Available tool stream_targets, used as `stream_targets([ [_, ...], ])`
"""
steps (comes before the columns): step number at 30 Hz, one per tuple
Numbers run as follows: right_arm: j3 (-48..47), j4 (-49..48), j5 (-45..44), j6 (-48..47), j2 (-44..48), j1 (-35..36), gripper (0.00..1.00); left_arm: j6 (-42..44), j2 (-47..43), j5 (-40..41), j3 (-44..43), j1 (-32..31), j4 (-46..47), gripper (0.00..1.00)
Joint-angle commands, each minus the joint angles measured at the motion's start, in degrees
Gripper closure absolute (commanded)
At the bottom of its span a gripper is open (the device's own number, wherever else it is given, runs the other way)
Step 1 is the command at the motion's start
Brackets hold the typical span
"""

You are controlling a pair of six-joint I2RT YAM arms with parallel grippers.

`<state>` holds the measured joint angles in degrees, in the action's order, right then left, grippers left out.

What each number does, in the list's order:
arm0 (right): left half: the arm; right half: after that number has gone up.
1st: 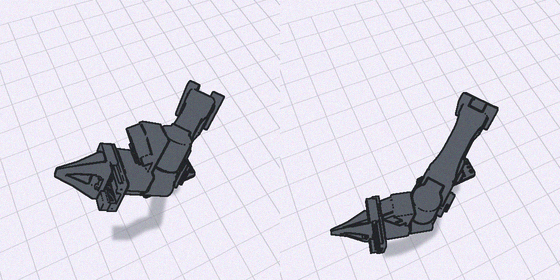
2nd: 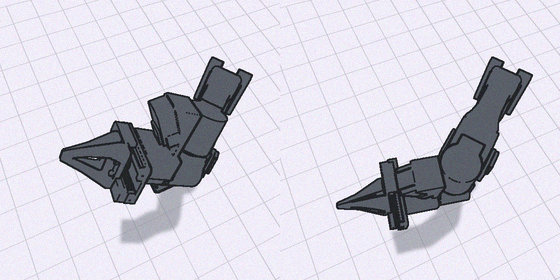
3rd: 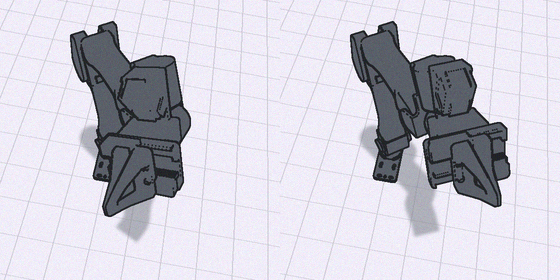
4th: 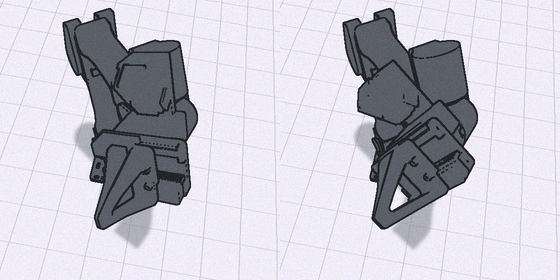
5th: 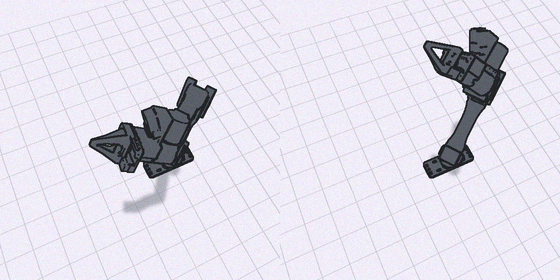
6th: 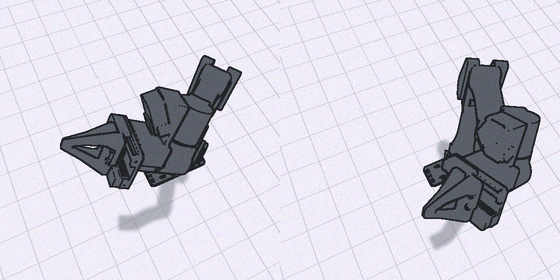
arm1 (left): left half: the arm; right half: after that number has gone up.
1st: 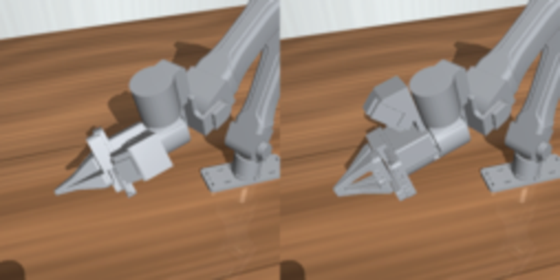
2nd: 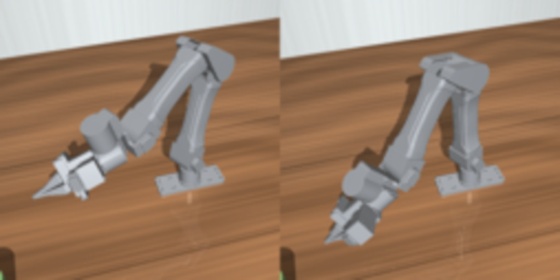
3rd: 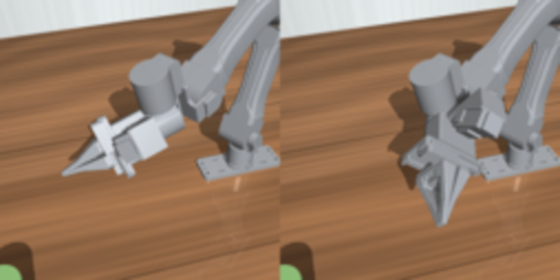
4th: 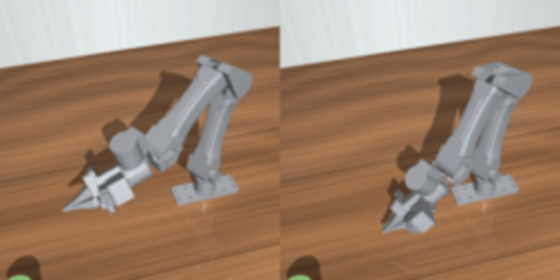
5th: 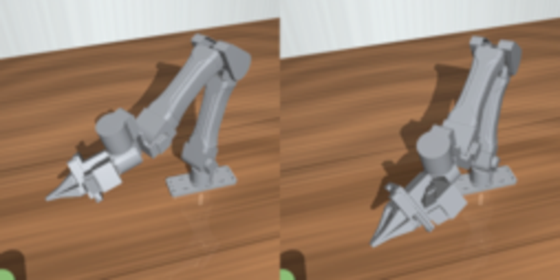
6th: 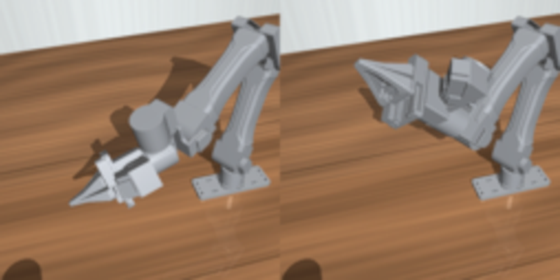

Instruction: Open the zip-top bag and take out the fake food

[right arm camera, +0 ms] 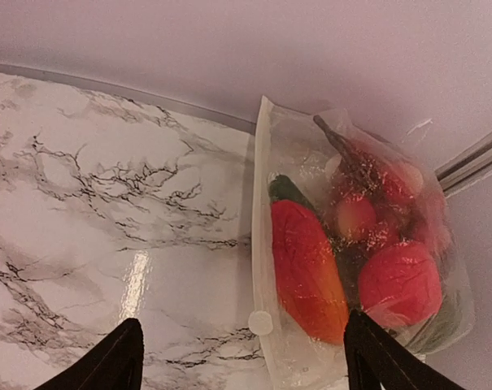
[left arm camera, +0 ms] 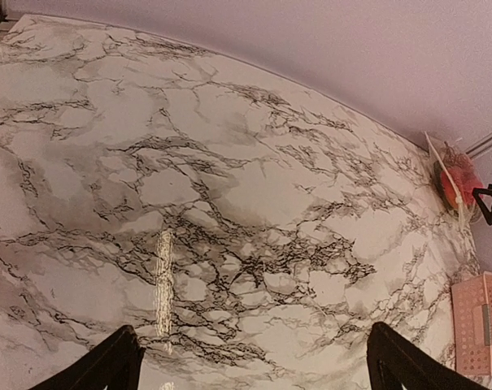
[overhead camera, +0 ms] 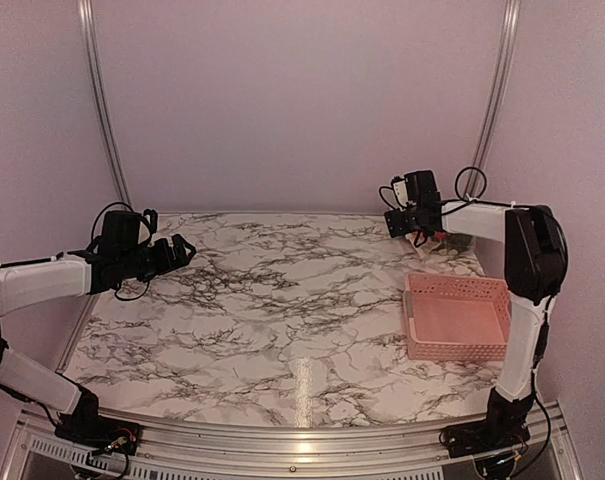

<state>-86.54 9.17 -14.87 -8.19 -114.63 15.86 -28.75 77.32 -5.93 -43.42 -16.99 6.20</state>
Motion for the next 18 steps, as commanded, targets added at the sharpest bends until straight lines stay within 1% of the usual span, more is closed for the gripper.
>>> stream_targets([
  [1, -8.4, 4.5, -7.5, -4.1, -6.7, 0.8, 0.19, 0.4, -0.3, 1.0, 0.8, -0.4, -0.5, 0.01],
  [11, -21.1, 7.7, -16.3, -9.1, -18.6, 1.1, 0.23, -0.8, 2.3, 0.7, 0.6, -0.4, 0.9, 0.01],
  [15, -23.7, 7.9, -18.8, -10.6, -21.2, 1.1, 0.30, -1.1, 3.5, 0.7, 0.5, -0.4, 1.0, 0.01],
  [18, -25.1, 7.5, -20.9, -11.8, -22.6, 1.1, 0.33, -1.3, 3.9, 0.7, 0.6, -0.4, 1.2, 0.01],
])
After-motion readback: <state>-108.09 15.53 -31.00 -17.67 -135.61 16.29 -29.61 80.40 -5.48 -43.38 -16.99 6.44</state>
